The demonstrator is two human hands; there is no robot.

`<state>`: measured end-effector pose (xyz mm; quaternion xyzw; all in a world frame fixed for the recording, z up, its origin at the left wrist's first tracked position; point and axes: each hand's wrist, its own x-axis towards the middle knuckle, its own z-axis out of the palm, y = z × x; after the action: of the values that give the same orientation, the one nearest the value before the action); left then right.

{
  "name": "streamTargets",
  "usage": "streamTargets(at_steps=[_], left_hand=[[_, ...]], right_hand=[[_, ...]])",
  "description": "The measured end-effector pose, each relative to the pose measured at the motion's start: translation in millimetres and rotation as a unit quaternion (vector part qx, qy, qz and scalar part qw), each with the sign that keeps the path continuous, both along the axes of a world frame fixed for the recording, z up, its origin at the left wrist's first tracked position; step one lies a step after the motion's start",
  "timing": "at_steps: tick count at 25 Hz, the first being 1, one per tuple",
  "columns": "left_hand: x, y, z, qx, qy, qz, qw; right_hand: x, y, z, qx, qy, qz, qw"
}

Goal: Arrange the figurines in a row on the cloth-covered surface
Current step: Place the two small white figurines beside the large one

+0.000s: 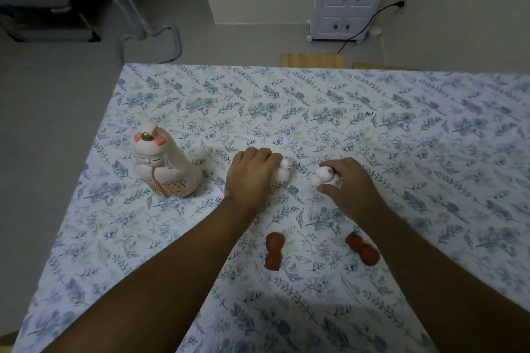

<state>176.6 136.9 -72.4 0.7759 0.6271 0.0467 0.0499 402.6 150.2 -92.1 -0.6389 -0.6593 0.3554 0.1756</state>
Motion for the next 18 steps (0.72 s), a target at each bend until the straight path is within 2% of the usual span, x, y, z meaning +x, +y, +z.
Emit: streamTargets(at_steps=[4, 10, 18], left_hand=[[2.8, -14.5, -8.4, 0.025, -0.012, -0.034, 0.999], [14.8, -11.4, -11.5, -0.009, 0.011, 0.021, 1.0], [20.9, -10.1, -9.1, -0.034, 0.043, 0.021, 0.998]], right_hand=[[-6.6, -6.6, -9.0, 0.019, 0.012, 0.008, 1.0], [-8.6, -10.3, -18.9, 0.03, 0.004, -0.003, 1.0], [-4.2, -14.1, -16.5, 0.033, 0.016, 0.01, 0.999]])
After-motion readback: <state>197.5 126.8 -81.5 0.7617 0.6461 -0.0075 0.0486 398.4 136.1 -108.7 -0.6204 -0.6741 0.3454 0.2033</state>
